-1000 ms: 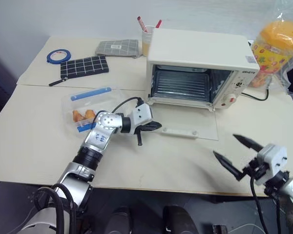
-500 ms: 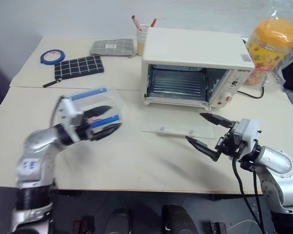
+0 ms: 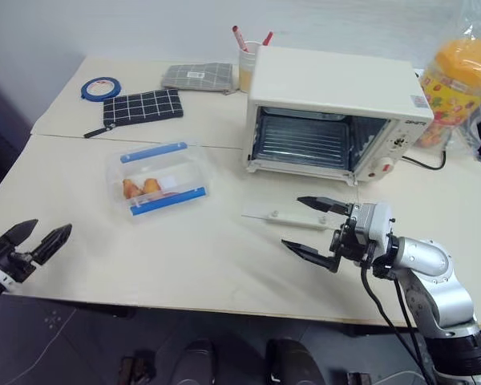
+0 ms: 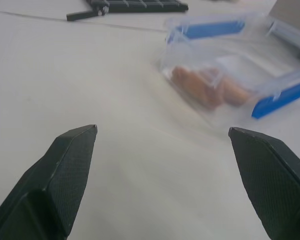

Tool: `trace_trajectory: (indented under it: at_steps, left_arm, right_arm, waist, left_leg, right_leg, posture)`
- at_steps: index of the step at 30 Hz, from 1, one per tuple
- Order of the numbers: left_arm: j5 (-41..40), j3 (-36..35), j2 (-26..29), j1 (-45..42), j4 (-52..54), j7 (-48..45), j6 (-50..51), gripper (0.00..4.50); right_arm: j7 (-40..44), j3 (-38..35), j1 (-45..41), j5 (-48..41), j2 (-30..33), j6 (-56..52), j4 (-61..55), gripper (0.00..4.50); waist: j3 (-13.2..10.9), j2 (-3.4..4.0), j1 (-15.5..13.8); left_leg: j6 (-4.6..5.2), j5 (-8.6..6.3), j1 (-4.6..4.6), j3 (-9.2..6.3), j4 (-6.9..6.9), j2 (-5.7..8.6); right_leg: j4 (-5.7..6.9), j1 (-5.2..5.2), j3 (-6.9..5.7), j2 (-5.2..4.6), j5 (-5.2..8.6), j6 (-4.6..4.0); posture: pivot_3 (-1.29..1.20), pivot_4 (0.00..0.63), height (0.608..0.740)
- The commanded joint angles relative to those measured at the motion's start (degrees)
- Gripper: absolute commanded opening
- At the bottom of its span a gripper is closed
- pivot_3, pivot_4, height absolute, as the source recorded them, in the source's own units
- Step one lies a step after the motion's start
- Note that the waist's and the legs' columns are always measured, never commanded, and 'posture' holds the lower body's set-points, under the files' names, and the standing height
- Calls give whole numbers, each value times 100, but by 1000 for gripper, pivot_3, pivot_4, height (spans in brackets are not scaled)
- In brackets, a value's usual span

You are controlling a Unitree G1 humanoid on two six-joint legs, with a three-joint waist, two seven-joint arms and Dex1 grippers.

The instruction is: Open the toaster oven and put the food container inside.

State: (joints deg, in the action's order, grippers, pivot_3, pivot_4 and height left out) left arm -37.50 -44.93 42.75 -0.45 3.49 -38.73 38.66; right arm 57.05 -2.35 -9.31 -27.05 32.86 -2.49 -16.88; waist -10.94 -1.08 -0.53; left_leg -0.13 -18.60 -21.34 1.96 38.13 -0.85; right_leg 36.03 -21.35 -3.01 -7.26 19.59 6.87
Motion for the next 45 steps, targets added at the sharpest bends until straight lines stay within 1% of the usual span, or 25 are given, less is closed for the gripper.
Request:
trace_trajectory:
  at_steps: [1, 4, 5, 8, 10, 12, 15, 17, 20, 22, 23, 24, 26, 27, 30, 32, 33, 39, 42, 45]
  left_arm:
    - [-554, 478, 537, -1029, 231, 723, 1525, 4471]
    - [-326, 1030, 813, -2082, -41, 1636, 2838, 4471]
    - [-161, 1315, 905, -2440, -187, 1886, 3254, 4471]
    - [307, 2091, 986, -3259, -679, 2327, 3887, 4471]
    - [557, 2385, 928, -3654, -1042, 2448, 3880, 4471]
    - [713, 2535, 795, -3994, -1366, 2513, 3813, 4471]
    - [875, 2645, 637, -4339, -1723, 2541, 3803, 4471]
    - [1005, 2799, 655, -4428, -1913, 2443, 3742, 4471]
    - [1167, 3099, 819, -4396, -2021, 2152, 3640, 3868]
    - [1335, 3427, 987, -4319, -2070, 1900, 3460, 3268]
    - [1382, 3450, 1002, -4307, -2134, 1856, 3382, 3036]
    - [1431, 3483, 1023, -4289, -2180, 1808, 3306, 2707]
    - [1453, 3350, 929, -4340, -2214, 1862, 3286, 2151]
    - [1452, 3256, 864, -4393, -2259, 1908, 3257, 1750]
    - [1463, 3098, 767, -4496, -2299, 1982, 3189, 866]
    - [1444, 3150, 841, -4523, -2188, 1850, 3230, 284]
    - [1450, 3124, 867, -4558, -2156, 1848, 3236, 71]
    - [1333, 3103, 1179, -4953, -1755, 1565, 3490, 63]
    - [1216, 3235, 1128, -5164, -1378, 1474, 3865, 63]
    - [947, 3288, 769, -5346, -782, 1433, 4447, 63]
  right_arm:
    - [57, -144, 111, -85, 97, 41, -117, 4500]
    - [19, -177, 176, -70, 102, 24, -162, 4500]
    - [-3, -179, 199, -65, 97, 16, -186, 4500]
    - [-65, -165, 281, -52, 77, -4, -278, 4500]
    - [-138, -169, 338, -45, 64, -21, -346, 4500]
    - [-198, -187, 402, -44, 67, -29, -399, 4500]
    - [-290, -223, 529, -36, 82, -33, -497, 4500]
    - [-378, -261, 610, -48, 88, -64, -583, 4500]
    - [-459, -313, 704, -50, 117, -85, -664, 4500]
    - [-526, -375, 765, -51, 126, -106, -706, 4500]
    - [-547, -397, 785, -53, 127, -112, -725, 4500]
    - [-561, -416, 798, -55, 128, -118, -740, 4500]
    - [-583, -463, 821, -51, 137, -126, -755, 4500]
    - [-596, -484, 836, -49, 143, -129, -758, 4500]
    - [-610, -518, 898, -50, 162, -124, -775, 4500]
    - [-611, -544, 964, -48, 186, -117, -800, 4500]
    - [-620, -569, 993, -49, 200, -121, -807, 4500]
    - [-678, -974, 1285, -81, 382, -143, -835, 4500]
    - [-703, -1246, 1545, -104, 467, -161, -868, 4500]
    - [-727, -1547, 1918, -107, 487, -151, -905, 4500]
  waist:
    - [1, -1, -26]
    - [1, -1, 35]
    - [1, -1, 65]
    - [1, -1, 140]
    - [0, -2, 179]
    - [-2, -5, 200]
    - [-2, -6, 196]
    - [-2, -6, 186]
    - [-2, -7, 197]
    - [-2, -7, 192]
    - [-2, -7, 192]
    - [-2, -7, 198]
    - [-2, -7, 198]
    - [-2, -7, 194]
    - [-2, -7, 185]
    - [-2, -7, 186]
    - [-3, -8, 184]
    - [-14, -29, 149]
    - [-14, -30, 81]
    - [-14, -29, 26]
  left_leg:
    - [0, 0, 1, -1, 0, 3]
    - [0, 0, 4, 11, -6, 8]
    - [0, 1, 5, 16, -8, 11]
    - [-2, 0, 5, 42, -8, 3]
    - [-4, 0, 5, 46, -8, -2]
    - [-7, 2, 3, 47, -6, -7]
    - [-11, 4, 4, 48, 4, -7]
    - [-12, 5, 5, 47, 6, -6]
    - [-12, 5, 5, 49, 5, -5]
    - [-13, 5, 4, 48, 5, -6]
    - [-13, 6, 3, 48, 4, -7]
    - [-13, 6, 4, 48, 4, -7]
    - [-13, 6, 7, 52, 4, -7]
    - [-14, 6, 7, 51, 5, -7]
    - [-14, 6, 7, 51, 6, -7]
    - [-13, 6, 5, 51, 6, -7]
    - [-13, 6, 5, 51, 5, -6]
    - [-13, 6, 1, 49, 7, -7]
    - [-13, 6, -1, 48, 6, -5]
    - [-13, 5, 0, 50, 6, -4]
  right_leg:
    - [1, 2, -1, -2, 0, 0]
    - [6, -1, -7, 6, -1, 2]
    - [26, -3, -19, 13, -2, 5]
    - [35, -19, -40, 53, -2, 5]
    - [38, -23, -48, 59, -2, 5]
    - [39, -25, -48, 62, -2, 5]
    - [47, -24, -47, 61, -2, 5]
    - [50, -23, -47, 60, -2, 5]
    - [50, -24, -44, 60, -2, 5]
    - [49, -25, -45, 62, -2, 5]
    - [48, -26, -45, 61, -2, 5]
    - [48, -25, -44, 61, -2, 5]
    - [50, -24, -41, 61, -2, 5]
    - [51, -24, -41, 61, -2, 4]
    - [54, -24, -41, 60, -2, 5]
    - [52, -25, -41, 59, -2, 5]
    - [52, -25, -41, 59, -2, 5]
    - [51, -26, -45, 60, -2, 5]
    - [47, -26, -44, 58, -2, 5]
    - [47, -24, -41, 59, -2, 5]
  posture:
    - [0, 150, 740]
    - [0, 150, 740]
    - [0, 150, 740]
    - [0, 150, 740]
    - [0, 150, 740]
    - [0, 150, 740]
    - [0, 150, 740]
    - [0, 150, 740]
    - [0, 150, 740]
    - [0, 150, 740]
    - [0, 150, 740]
    - [0, 150, 740]
    - [0, 150, 740]
    - [0, 150, 740]
    - [0, 150, 740]
    - [0, 150, 740]
    - [0, 150, 740]
    - [0, 150, 740]
    - [0, 150, 740]
    - [0, 150, 740]
